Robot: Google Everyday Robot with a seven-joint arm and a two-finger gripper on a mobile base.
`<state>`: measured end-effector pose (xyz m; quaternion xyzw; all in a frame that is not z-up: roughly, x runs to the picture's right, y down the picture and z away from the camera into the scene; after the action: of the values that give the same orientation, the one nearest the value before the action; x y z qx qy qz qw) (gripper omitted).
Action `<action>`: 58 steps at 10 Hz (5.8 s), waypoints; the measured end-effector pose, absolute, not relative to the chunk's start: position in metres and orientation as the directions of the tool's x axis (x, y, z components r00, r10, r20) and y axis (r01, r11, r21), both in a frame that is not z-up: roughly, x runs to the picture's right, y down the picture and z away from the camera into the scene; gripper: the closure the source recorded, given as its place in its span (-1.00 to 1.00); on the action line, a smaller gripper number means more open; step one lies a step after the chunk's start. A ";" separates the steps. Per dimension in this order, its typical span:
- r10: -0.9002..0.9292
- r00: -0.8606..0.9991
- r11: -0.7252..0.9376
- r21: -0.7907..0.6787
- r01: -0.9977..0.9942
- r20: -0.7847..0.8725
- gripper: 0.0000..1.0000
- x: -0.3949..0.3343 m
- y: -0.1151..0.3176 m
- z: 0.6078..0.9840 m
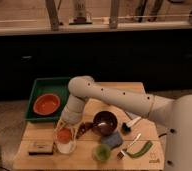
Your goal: Place apple in paper cup
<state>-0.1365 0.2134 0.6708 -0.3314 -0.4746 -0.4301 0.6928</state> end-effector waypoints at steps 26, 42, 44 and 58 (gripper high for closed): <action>-0.265 0.153 0.329 -0.060 0.942 0.952 -0.60 -0.118 0.187 0.687; -0.265 0.153 0.330 -0.060 0.942 0.952 -0.60 -0.118 0.187 0.687; -0.265 0.153 0.330 -0.060 0.942 0.952 -0.60 -0.118 0.187 0.687; -0.265 0.153 0.330 -0.060 0.942 0.952 -0.60 -0.118 0.187 0.687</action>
<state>-0.1184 0.1868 0.6870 -0.3618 -0.4681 -0.4519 0.6676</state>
